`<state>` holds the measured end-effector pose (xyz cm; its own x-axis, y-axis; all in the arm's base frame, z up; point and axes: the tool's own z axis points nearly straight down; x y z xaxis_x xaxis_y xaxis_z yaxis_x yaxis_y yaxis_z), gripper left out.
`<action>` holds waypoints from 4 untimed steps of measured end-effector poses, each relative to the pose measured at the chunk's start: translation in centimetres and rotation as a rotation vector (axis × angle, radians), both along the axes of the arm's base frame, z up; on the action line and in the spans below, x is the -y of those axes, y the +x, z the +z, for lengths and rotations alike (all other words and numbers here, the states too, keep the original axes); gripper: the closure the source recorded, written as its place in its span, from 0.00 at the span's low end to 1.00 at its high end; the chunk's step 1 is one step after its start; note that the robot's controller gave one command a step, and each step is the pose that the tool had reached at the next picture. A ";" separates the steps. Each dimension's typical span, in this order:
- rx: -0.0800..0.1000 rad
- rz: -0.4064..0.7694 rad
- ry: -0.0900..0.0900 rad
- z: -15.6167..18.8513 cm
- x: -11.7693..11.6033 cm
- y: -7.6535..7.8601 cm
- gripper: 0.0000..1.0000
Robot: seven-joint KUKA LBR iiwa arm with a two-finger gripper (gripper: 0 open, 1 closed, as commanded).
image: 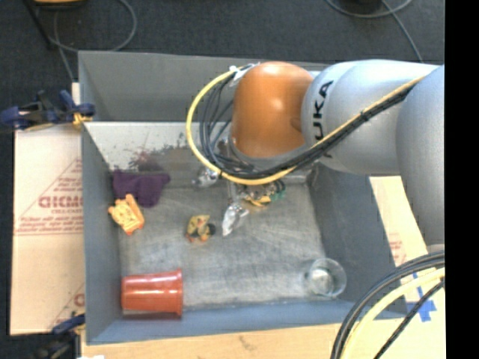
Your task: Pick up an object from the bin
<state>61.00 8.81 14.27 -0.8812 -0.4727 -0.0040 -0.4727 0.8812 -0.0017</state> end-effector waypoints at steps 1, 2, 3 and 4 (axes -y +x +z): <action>0.009 0.057 0.003 -6.5 0.0 0.6 0.00; -0.007 0.054 -0.005 -6.1 0.3 0.4 1.00; -0.007 0.054 -0.004 -6.1 0.3 0.4 1.00; -0.006 0.053 -0.004 -5.9 0.3 0.4 1.00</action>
Offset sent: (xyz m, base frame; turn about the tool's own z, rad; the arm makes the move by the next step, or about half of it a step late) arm -0.0064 0.0104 -0.0727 -0.2012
